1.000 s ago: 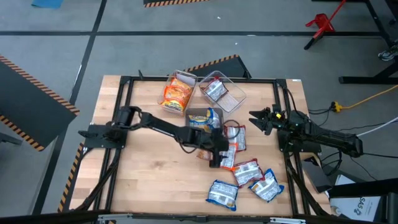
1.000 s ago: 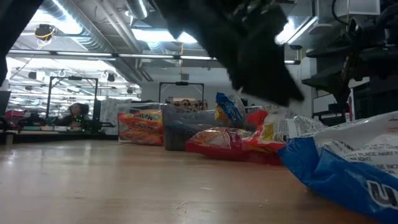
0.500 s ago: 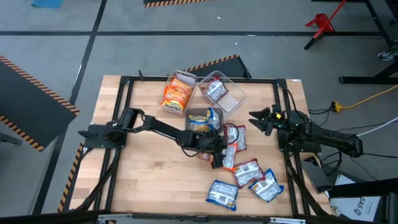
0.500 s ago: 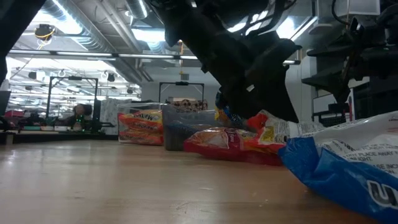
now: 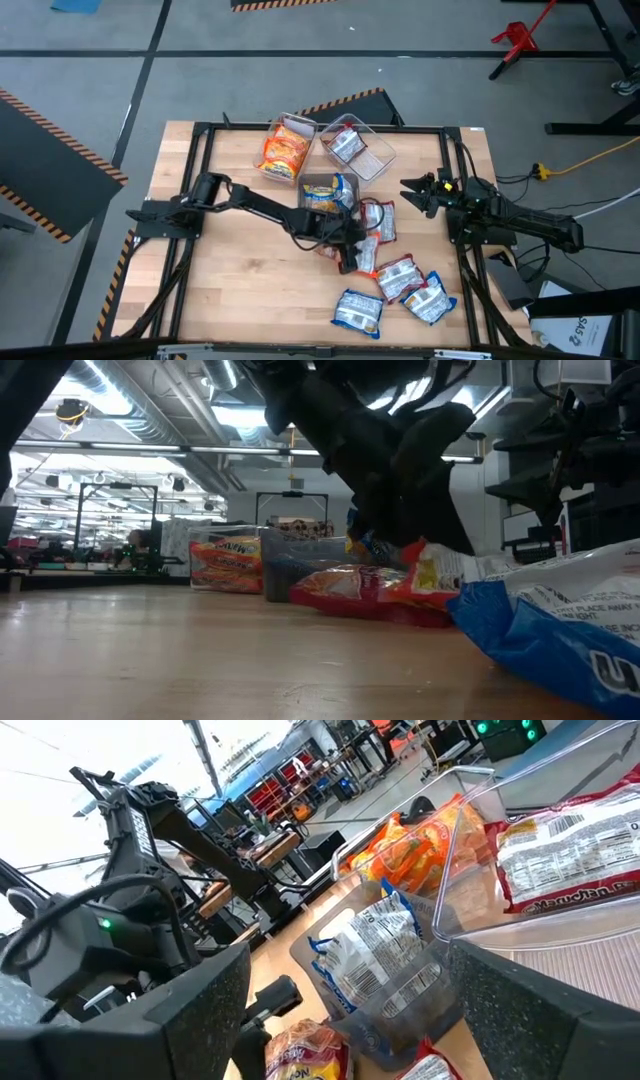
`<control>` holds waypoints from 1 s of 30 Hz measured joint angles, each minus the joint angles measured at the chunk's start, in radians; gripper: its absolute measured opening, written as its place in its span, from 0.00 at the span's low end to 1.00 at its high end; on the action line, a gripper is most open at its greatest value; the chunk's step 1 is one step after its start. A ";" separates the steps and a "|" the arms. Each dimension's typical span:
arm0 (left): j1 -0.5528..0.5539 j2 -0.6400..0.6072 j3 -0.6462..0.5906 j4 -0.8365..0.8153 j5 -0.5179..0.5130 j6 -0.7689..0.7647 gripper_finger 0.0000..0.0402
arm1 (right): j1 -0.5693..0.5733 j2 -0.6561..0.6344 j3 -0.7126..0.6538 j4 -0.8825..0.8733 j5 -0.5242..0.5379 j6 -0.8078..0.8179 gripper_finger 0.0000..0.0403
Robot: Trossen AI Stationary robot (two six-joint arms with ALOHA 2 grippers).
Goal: Sort Maruchan noodles
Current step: Put the orange noodle pack into the left transparent bin
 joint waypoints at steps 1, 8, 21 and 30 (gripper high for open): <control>0.002 0.000 0.007 -0.003 0.003 -0.002 0.26 | 0.000 0.000 0.000 0.000 0.001 0.000 0.80; 0.004 0.001 0.097 -0.018 0.098 0.004 0.03 | 0.000 0.000 0.000 0.000 0.005 0.000 0.80; 0.007 0.001 0.514 -0.555 -0.041 0.291 0.00 | 0.000 0.000 0.000 -0.002 0.022 0.000 0.80; 0.019 -0.003 0.846 -0.874 -0.432 0.578 0.00 | 0.000 0.000 0.000 -0.004 0.032 0.000 0.80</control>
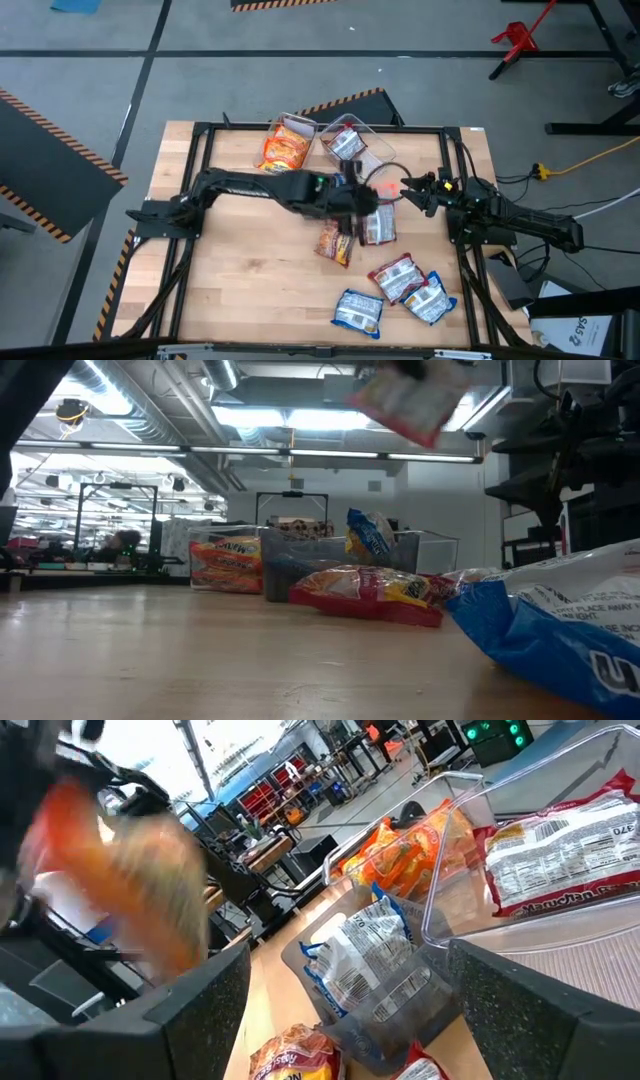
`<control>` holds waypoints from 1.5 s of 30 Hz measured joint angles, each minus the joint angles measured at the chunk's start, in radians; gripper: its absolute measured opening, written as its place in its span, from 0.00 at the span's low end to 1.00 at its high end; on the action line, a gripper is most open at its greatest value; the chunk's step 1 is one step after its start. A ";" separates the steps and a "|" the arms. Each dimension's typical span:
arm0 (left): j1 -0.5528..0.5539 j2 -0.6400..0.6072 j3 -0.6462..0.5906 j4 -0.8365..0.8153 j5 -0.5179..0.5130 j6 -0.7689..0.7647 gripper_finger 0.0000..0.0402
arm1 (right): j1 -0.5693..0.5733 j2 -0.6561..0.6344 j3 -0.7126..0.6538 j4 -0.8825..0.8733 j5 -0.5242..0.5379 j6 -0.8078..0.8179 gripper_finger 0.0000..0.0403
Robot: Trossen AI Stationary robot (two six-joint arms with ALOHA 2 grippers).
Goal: Sort Maruchan noodles
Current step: Put the orange noodle pack into the left transparent bin
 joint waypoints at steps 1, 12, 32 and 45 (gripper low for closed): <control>0.006 -0.019 -0.009 -0.001 -0.075 0.037 0.00 | 0.000 0.000 0.000 0.000 0.003 0.000 0.80; 0.207 -0.122 -0.051 -0.292 -0.486 0.072 0.00 | 0.000 0.000 0.001 0.002 0.040 0.003 0.80; 0.514 -0.124 -0.531 -0.110 -0.674 0.119 0.00 | 0.000 0.000 0.001 0.028 0.195 -0.007 0.80; 0.531 -0.124 -0.865 0.287 -0.686 0.135 0.00 | 0.000 0.000 0.001 0.028 0.193 0.036 0.80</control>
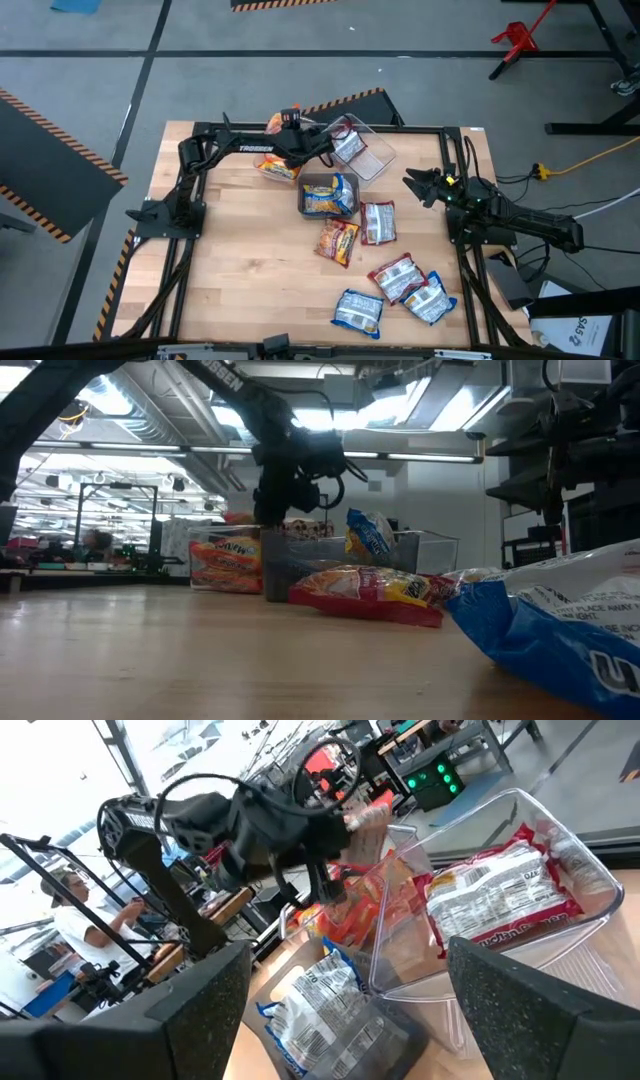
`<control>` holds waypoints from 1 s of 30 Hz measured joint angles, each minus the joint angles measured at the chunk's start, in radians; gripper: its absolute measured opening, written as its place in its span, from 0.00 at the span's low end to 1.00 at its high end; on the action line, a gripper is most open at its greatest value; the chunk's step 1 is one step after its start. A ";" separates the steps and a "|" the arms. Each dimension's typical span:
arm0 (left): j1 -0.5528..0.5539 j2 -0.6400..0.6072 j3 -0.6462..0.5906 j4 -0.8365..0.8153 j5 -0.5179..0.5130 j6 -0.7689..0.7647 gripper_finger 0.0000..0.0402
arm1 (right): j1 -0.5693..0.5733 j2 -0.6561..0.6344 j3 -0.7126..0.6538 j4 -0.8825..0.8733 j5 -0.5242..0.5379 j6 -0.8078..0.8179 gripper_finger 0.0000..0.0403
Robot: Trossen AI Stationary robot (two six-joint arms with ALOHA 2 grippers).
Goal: Sort Maruchan noodles
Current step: Put the orange noodle pack into the left transparent bin
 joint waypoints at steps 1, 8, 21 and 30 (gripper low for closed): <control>-0.001 0.000 -0.017 0.030 0.007 0.005 0.00 | 0.000 0.000 0.000 0.000 -0.001 0.001 0.80; -0.014 0.000 -0.040 0.070 0.027 0.025 0.03 | 0.000 0.000 0.000 0.000 -0.002 0.021 0.80; -0.026 -0.076 0.000 0.031 0.268 0.140 0.25 | 0.000 0.000 0.000 -0.001 -0.020 0.021 0.80; -0.027 -0.209 0.001 -0.067 0.578 -0.021 0.35 | 0.000 0.000 0.000 -0.003 -0.028 0.020 0.80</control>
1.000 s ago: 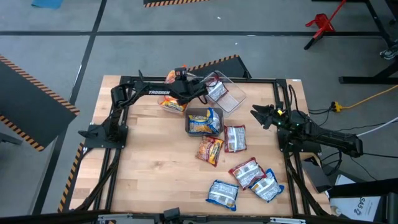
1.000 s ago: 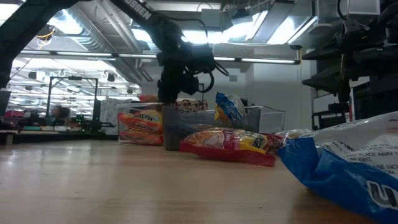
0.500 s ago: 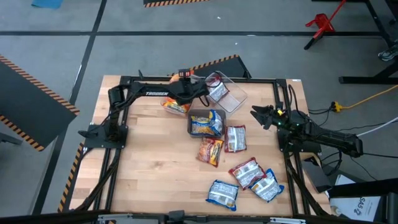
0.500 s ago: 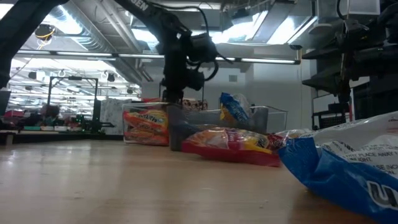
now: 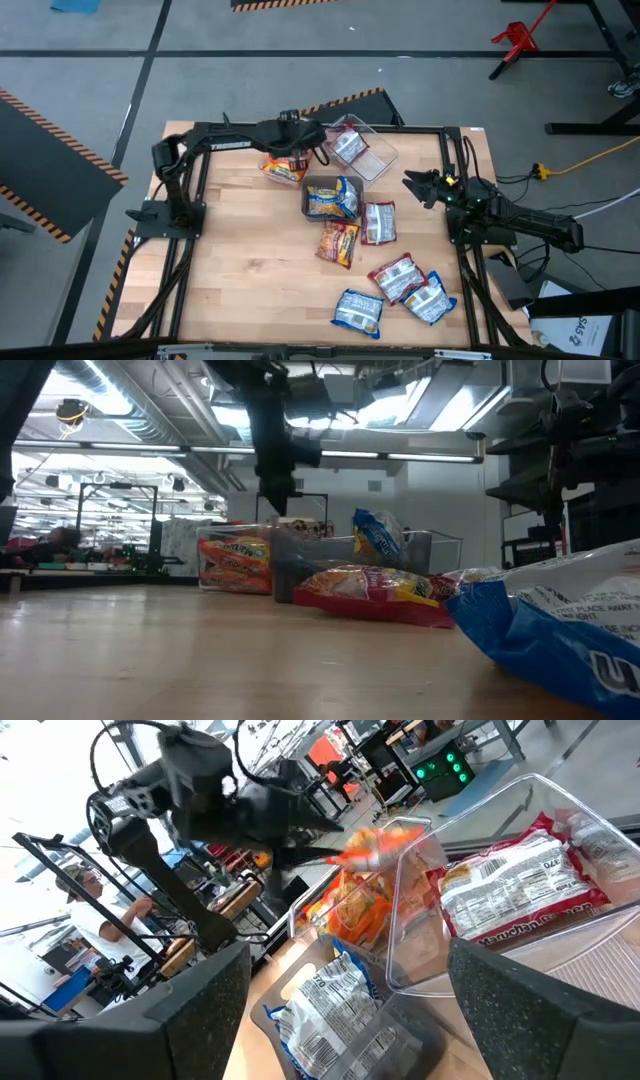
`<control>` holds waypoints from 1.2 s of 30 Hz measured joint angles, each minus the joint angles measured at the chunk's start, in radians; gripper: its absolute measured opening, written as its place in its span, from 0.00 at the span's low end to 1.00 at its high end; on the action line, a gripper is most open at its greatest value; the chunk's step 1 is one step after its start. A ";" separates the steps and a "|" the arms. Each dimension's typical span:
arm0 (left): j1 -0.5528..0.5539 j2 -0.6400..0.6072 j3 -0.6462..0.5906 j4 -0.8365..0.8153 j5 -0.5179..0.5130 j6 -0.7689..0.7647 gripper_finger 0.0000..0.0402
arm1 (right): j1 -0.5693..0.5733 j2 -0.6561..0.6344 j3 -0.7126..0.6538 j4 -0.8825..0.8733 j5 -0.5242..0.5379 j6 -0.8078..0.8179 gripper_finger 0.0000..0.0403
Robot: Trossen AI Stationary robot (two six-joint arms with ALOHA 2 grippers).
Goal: Sort Maruchan noodles
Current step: Put the orange noodle pack into the left transparent bin
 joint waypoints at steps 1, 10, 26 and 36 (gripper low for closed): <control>0.000 -0.013 0.000 -0.007 0.066 -0.032 0.35 | 0.000 0.000 0.000 0.000 0.000 0.000 0.80; 0.000 -0.128 0.000 -0.025 0.285 -0.289 0.35 | 0.000 0.000 0.000 0.000 0.002 0.000 0.80; 0.182 -0.163 -0.202 0.170 0.510 -0.482 0.35 | 0.000 0.000 0.000 0.000 0.003 -0.003 0.80; 0.195 -0.161 -0.308 0.140 0.420 -0.456 0.35 | 0.000 0.000 0.000 0.000 0.003 -0.026 0.80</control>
